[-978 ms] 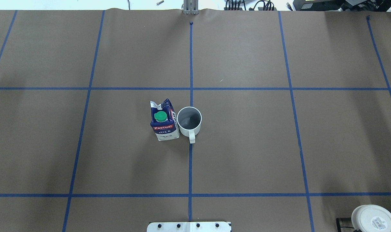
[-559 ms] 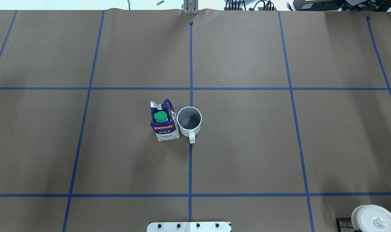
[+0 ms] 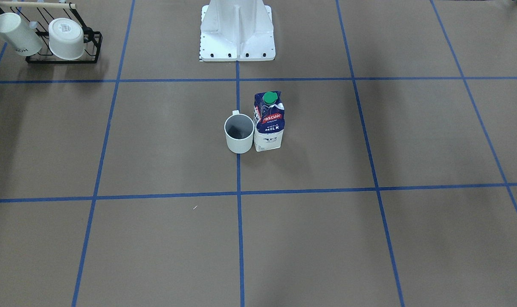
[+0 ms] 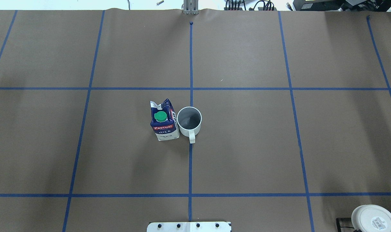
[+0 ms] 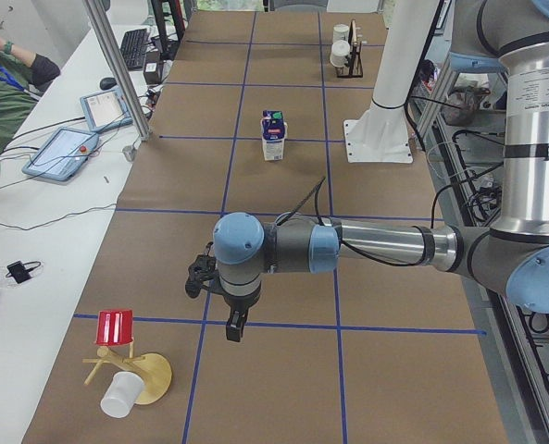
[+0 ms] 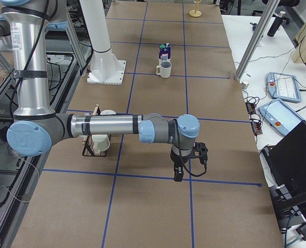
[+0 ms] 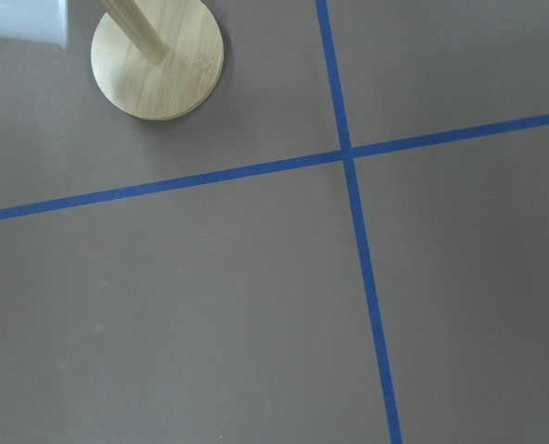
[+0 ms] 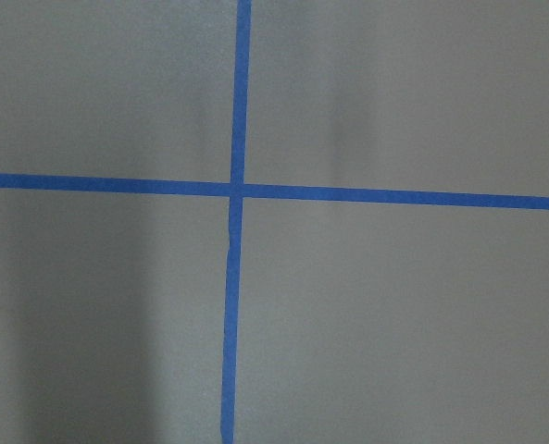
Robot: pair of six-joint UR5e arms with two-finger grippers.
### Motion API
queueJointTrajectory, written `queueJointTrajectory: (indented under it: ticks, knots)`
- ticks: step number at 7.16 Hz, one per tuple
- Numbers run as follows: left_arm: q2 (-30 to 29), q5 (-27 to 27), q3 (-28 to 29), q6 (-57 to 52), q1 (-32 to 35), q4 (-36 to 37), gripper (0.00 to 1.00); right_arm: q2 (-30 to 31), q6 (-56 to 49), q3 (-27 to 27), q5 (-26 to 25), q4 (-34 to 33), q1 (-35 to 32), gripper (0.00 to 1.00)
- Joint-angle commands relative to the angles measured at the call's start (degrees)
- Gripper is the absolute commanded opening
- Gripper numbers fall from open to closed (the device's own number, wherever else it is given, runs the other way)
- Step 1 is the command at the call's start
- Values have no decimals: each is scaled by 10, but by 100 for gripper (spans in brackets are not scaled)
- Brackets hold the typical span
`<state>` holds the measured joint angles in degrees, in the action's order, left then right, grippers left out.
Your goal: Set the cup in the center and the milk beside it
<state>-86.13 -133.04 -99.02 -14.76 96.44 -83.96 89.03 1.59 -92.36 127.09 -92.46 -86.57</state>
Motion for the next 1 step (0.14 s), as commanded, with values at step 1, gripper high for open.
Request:
queueJointTrajectory:
  ticks: [1]
  knots:
    - [0,0,0,0,0,-1,99,0,0,1,0,0,0,100]
